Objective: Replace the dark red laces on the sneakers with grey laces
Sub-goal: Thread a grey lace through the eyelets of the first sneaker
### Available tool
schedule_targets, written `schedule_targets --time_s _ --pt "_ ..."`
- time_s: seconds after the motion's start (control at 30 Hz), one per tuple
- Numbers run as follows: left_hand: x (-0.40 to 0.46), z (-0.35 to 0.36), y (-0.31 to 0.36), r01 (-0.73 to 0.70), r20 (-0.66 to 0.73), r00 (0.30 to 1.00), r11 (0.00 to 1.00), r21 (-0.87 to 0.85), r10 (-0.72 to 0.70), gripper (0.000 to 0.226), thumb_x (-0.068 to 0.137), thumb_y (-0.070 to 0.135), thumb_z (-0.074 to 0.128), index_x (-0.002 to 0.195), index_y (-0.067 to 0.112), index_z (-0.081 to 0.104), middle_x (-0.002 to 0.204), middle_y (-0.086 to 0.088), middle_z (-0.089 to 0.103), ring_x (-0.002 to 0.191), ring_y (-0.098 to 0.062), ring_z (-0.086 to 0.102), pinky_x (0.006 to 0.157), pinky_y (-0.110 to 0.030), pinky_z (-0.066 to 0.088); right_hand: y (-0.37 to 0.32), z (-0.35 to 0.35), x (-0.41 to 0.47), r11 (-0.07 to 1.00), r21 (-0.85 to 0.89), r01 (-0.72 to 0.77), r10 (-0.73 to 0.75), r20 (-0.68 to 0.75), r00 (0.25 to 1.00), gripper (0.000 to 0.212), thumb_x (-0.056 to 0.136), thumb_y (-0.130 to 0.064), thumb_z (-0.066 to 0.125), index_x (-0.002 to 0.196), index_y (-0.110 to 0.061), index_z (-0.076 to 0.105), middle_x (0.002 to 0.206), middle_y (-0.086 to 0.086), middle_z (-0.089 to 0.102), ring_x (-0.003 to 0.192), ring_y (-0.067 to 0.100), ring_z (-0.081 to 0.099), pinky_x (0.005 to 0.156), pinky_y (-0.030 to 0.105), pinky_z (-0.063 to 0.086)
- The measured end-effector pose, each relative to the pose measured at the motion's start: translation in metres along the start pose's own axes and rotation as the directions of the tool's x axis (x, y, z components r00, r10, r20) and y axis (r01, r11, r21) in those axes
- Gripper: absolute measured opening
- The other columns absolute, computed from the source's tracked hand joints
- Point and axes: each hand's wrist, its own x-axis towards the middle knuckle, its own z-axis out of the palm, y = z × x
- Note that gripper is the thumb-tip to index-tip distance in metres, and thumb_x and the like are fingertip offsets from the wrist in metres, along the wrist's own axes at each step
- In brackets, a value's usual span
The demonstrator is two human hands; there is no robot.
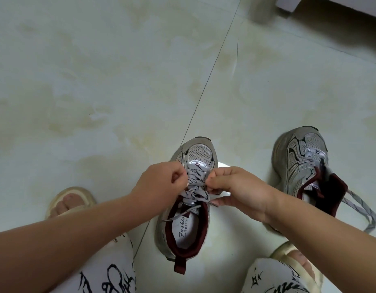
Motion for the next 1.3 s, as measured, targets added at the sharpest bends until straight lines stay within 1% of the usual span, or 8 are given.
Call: schedule_targets --time_s 0.27,0.47,0.53,0.63,0.8,1.0,1.1,1.3 --pt "0.021 -0.018 0.008 0.012 0.375 0.926 0.997 0.073 -0.039 0.019 0.081 0.009 0.066 0.066 0.019 0.061 0.057 0.007 0.049 0.048 0.000 0.041 0.046 -0.006 0.031 0.003 0.003 0.004 0.999 -0.045 0.013 -0.012 0.008 1.000 0.028 0.089 -0.006 0.054 0.063 -0.016 0.050 0.055 -0.008 0.053 0.055 0.006 0.048 0.061 0.022 0.045" --pt "0.017 -0.016 0.000 0.349 0.428 0.888 0.849 -0.396 -0.166 0.031 0.090 -0.003 0.045 0.065 0.015 0.047 0.063 0.005 0.052 0.061 -0.009 0.047 0.062 -0.022 0.034 0.009 0.008 0.008 0.979 -0.193 0.072 -0.083 -0.048 0.995 0.033 0.085 -0.003 0.057 0.057 -0.016 0.045 0.055 -0.004 0.046 0.053 0.008 0.043 0.053 0.018 0.040" --pt "0.018 -0.021 0.004 0.350 0.372 0.912 0.799 -0.488 -0.172 0.029 0.094 -0.001 0.039 0.069 0.013 0.045 0.070 0.002 0.061 0.058 -0.003 0.057 0.057 -0.015 0.036 0.011 0.008 0.009 0.955 -0.278 0.104 -0.133 -0.088 0.987 0.036 0.082 -0.002 0.058 0.054 -0.017 0.043 0.050 -0.007 0.043 0.050 0.009 0.041 0.054 0.020 0.037" --pt "0.024 -0.024 0.006 0.198 0.262 0.959 0.916 -0.350 -0.107 0.018 0.090 0.004 0.052 0.074 0.011 0.053 0.071 0.000 0.065 0.059 -0.002 0.057 0.061 -0.014 0.040 0.013 0.008 0.007 0.936 -0.322 0.140 -0.181 -0.101 0.978 0.033 0.082 -0.004 0.059 0.056 -0.016 0.042 0.053 -0.005 0.043 0.052 0.010 0.040 0.057 0.022 0.038" --pt "0.021 -0.023 0.001 0.094 0.395 0.917 0.993 -0.070 -0.059 0.012 0.078 0.019 0.071 0.077 0.008 0.067 0.065 0.003 0.055 0.059 -0.005 0.046 0.060 -0.017 0.037 0.015 0.008 0.006 0.933 -0.327 0.148 -0.195 -0.114 0.974 0.032 0.082 -0.005 0.059 0.057 -0.017 0.044 0.054 -0.004 0.045 0.054 0.011 0.042 0.058 0.024 0.038" --pt "0.020 -0.021 0.005 0.372 0.472 0.855 0.888 -0.272 -0.213 0.022 0.089 0.020 0.058 0.068 0.019 0.053 0.068 0.004 0.054 0.069 -0.012 0.044 0.062 -0.023 0.035 0.015 0.007 0.006 0.929 -0.329 0.169 -0.206 -0.081 0.975 0.029 0.085 -0.005 0.057 0.061 -0.016 0.045 0.057 -0.004 0.044 0.056 0.011 0.040 0.058 0.023 0.037" --pt "0.014 -0.014 0.007 0.207 0.421 0.895 0.974 -0.094 -0.150 0.022 0.077 0.022 0.072 0.073 0.017 0.050 0.065 0.006 0.050 0.059 -0.008 0.043 0.055 -0.018 0.034 0.014 0.007 0.004 0.925 -0.340 0.167 -0.202 -0.067 0.977 0.030 0.087 -0.003 0.054 0.062 -0.016 0.046 0.057 -0.005 0.044 0.055 0.008 0.040 0.057 0.020 0.037" --pt "0.007 -0.008 0.004 0.071 0.281 0.957 0.997 0.028 -0.076 0.015 0.077 0.011 0.062 0.075 0.017 0.048 0.067 0.004 0.048 0.063 -0.013 0.041 0.062 -0.024 0.036 0.005 -0.005 -0.003 0.982 0.188 -0.015 -0.002 0.089 0.996 0.033 0.092 0.005 0.043 0.063 -0.012 0.048 0.070 0.004 0.051 0.072 0.013 0.051 0.070 0.029 0.055"
